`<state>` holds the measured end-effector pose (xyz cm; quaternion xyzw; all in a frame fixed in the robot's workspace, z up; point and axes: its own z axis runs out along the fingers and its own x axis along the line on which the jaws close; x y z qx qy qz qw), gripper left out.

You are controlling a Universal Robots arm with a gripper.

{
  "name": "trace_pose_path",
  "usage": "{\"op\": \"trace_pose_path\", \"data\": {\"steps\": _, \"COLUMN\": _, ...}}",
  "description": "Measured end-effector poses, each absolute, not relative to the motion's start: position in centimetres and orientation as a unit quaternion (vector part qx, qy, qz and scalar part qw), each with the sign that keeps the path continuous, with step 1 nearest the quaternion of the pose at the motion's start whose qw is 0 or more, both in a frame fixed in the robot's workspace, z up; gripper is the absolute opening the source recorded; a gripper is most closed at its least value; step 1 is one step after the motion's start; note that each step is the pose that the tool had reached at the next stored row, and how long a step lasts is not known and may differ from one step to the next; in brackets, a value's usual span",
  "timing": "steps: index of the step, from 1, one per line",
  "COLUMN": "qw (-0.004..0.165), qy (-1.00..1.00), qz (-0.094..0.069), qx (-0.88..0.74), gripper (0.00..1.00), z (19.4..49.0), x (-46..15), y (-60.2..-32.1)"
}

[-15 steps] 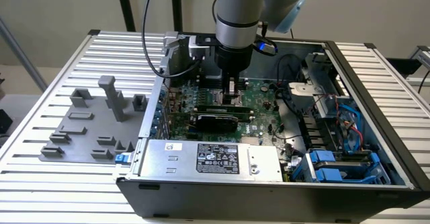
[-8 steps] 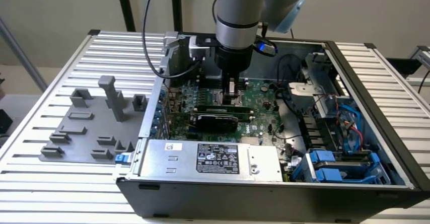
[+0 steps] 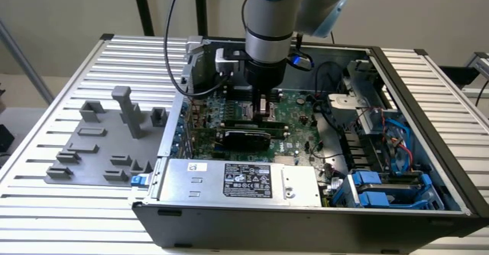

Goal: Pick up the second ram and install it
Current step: 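Press down the second ram until it locks into place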

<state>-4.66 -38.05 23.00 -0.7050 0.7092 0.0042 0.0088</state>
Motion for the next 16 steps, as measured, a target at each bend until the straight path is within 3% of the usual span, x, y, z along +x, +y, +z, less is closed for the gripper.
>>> {"op": "trace_pose_path", "data": {"steps": 6, "qw": 0.008, "qy": 0.709, "qz": 0.004, "qx": -0.705, "gripper": 0.11, "z": 22.4, "x": -4.7, "y": -38.1}}
{"op": "trace_pose_path", "data": {"steps": 16, "qw": 0.006, "qy": 0.709, "qz": 0.007, "qx": -0.705, "gripper": 0.11, "z": 24.9, "x": -4.5, "y": -38.0}}
